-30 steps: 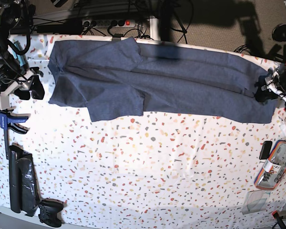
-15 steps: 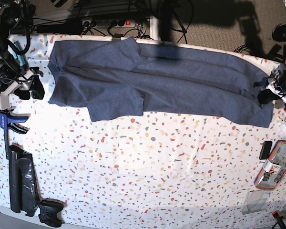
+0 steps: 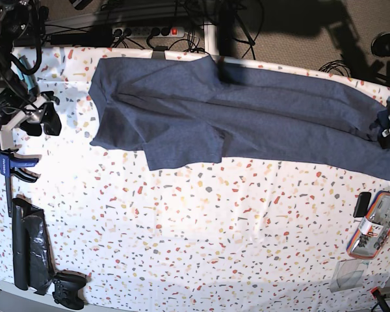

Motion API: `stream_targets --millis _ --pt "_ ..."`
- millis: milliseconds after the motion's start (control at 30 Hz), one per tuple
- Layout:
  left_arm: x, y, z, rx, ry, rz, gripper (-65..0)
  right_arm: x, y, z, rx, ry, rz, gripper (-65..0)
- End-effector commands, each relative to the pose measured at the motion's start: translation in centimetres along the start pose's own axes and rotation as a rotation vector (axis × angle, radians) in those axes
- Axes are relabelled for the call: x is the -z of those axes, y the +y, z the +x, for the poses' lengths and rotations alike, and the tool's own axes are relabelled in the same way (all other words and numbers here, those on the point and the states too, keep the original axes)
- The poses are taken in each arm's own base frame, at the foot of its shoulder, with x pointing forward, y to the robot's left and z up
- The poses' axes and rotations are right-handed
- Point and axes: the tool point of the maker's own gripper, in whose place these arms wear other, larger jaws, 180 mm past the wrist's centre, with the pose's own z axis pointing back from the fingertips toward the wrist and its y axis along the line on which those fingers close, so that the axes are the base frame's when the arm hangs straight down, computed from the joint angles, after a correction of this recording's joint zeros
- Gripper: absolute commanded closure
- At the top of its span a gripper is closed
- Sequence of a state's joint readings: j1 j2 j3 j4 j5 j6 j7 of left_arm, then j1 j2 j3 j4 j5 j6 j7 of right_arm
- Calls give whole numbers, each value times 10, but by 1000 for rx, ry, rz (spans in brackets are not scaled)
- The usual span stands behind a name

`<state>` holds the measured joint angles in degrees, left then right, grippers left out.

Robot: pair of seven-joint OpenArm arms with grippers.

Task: Fold the T-shirt properly
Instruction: 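Pull the folded shirt end with the left gripper to straighten it, then grasp the strip's end with the left gripper and lift it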

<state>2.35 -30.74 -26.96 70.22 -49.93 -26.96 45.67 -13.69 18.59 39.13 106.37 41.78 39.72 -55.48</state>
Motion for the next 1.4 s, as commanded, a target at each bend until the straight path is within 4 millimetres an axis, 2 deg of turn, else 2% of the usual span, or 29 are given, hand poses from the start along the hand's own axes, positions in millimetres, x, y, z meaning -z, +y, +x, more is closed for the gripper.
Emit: stream_targets --millis 0,100,300,433,633,767,900,1067,1367 --pt "-7 -8 25 38 -62 -23 0 -3 2 14 -30 -37 10 -312" --pt "-8 -27 20 80 -64 -49 0 3 12 10 -41 -16 40 -312" --pt "-12 -74 -6 126 -75 -116 0 15 36 3 -65 18 113 -312" --pt "-24 -122 -19 134 -123 -196 0 18 43 0 -77 33 131 -312" --pt "-47 -195 -22 134 -216 -314 0 18 42 0 -78 32 128 -312" --pt "-39 -232 -41 137 -168 -388 0 18 42 0 -78 32 128 -312" --pt "-22 -259 -70 189 -74 -389 0 18 42 0 -79 32 128 -312" --pt "-9 -285 -91 236 -31 -368 0 18 42 0 -80 33 127 -312" --pt "-7 -329 -121 296 17 -420 0 18 42 0 -79 32 127 -312"
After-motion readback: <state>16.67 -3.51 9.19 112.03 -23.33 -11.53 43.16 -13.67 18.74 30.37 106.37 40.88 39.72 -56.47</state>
